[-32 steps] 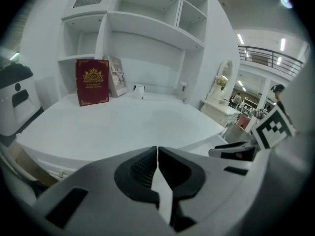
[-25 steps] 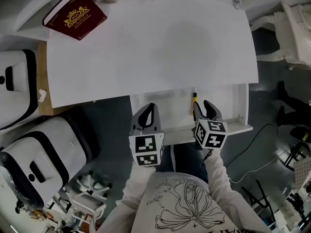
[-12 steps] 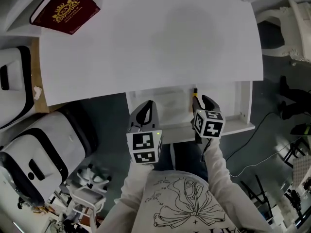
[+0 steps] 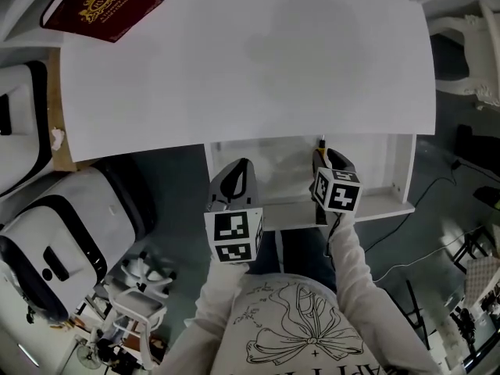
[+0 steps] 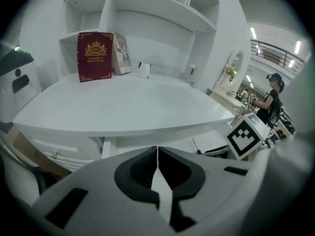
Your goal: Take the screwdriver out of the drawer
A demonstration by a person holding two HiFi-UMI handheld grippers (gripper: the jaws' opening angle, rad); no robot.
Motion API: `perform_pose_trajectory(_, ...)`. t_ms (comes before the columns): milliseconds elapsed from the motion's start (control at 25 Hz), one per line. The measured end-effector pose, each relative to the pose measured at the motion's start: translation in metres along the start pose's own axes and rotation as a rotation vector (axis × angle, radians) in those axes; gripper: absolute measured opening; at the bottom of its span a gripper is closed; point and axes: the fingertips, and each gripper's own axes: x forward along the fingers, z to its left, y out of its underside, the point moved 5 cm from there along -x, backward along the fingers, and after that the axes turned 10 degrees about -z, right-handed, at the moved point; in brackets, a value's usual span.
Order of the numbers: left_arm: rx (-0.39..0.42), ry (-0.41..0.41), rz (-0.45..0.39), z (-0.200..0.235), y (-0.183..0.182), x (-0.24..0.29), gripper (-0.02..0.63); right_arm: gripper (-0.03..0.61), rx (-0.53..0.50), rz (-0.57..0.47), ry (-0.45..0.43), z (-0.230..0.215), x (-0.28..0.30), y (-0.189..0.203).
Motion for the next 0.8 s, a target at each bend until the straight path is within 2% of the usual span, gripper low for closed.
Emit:
perform_pose_trajectory(240, -0.019, -0.014, 0.014, 0.004, 0.009, 0.001, 0.011, 0.121, 0.005, 0.028, 0.008, -0.002, 0.013, 0.006)
perform_pose_trajectory(440, -0.030, -0.019, 0.020, 0.006, 0.014, 0.001, 0.011, 0.083, -0.006, 0.029, 0.045, -0.005, 0.016, 0.008)
perform_pose_trajectory(800, -0.035, -0.021, 0.005, 0.005, 0.011, -0.004, 0.011, 0.077, -0.036, 0.053, 0.046, -0.006, 0.013, 0.006)
